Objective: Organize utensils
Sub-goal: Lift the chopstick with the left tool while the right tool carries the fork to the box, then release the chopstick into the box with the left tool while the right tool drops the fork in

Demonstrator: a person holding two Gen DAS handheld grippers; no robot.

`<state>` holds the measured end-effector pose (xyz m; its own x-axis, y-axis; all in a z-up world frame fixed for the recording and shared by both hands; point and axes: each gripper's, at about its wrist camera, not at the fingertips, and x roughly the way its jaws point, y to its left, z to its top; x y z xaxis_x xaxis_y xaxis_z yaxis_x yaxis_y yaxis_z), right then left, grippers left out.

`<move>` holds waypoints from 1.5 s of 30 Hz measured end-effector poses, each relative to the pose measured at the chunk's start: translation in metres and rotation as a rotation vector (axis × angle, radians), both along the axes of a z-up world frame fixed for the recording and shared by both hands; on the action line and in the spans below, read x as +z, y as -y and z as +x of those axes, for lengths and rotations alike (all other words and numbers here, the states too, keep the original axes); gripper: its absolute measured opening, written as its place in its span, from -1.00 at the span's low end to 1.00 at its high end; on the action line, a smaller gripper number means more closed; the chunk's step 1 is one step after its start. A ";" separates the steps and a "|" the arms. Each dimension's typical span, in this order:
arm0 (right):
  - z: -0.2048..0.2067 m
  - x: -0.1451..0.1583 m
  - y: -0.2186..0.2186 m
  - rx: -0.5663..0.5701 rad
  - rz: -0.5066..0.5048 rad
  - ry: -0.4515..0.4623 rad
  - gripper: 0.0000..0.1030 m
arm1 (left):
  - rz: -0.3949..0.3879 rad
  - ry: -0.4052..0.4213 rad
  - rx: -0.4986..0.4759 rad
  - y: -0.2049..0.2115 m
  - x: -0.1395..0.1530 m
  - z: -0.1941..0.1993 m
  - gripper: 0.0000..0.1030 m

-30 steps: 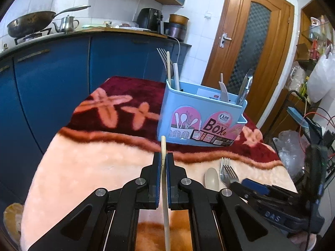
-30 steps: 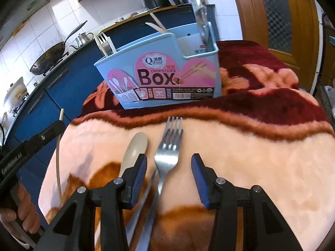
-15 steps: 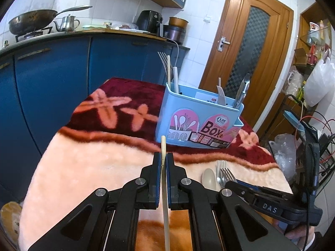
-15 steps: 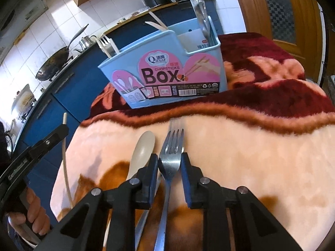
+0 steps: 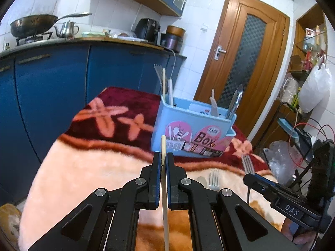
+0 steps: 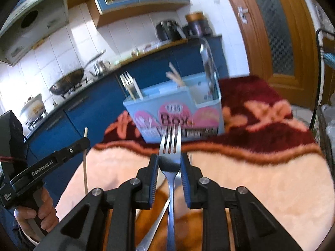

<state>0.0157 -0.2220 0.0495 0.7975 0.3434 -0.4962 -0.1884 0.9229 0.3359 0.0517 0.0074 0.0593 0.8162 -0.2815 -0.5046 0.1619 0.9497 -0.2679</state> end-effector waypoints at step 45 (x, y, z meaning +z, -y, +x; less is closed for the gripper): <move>0.048 0.093 0.023 -0.157 -0.139 0.342 -0.93 | 0.060 0.337 0.095 0.036 0.078 0.117 -0.92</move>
